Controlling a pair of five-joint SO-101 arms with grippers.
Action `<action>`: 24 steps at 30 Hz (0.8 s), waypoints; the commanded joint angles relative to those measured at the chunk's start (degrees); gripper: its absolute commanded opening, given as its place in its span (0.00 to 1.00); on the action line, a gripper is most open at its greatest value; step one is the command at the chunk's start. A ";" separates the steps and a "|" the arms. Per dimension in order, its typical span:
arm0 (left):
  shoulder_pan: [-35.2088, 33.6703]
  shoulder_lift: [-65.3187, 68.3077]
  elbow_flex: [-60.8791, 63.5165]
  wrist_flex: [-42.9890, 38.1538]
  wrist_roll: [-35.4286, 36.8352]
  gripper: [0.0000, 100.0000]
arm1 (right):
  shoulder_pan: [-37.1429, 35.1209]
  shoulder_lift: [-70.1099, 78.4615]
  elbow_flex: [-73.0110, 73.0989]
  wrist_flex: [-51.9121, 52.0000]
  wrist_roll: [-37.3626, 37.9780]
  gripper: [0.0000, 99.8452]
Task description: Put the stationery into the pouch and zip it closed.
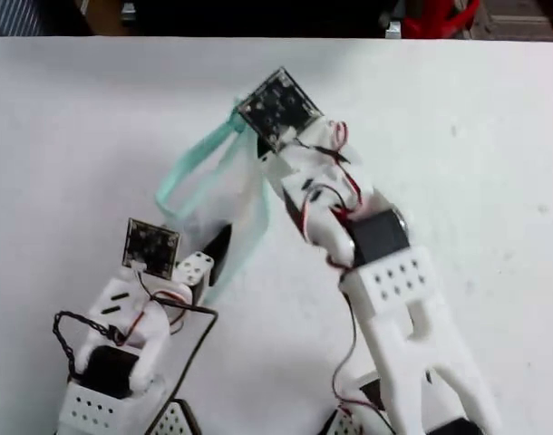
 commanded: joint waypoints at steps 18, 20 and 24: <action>3.82 -0.75 -0.70 -2.64 -4.13 0.02 | -29.05 -8.84 -24.18 39.16 -2.11 0.02; 3.74 -0.75 -0.70 -2.64 -4.22 0.02 | -31.16 -7.60 -25.67 41.98 -2.81 0.02; 3.56 -0.75 -0.70 -2.64 -4.31 0.02 | -34.68 -6.02 -27.69 46.20 -3.08 0.02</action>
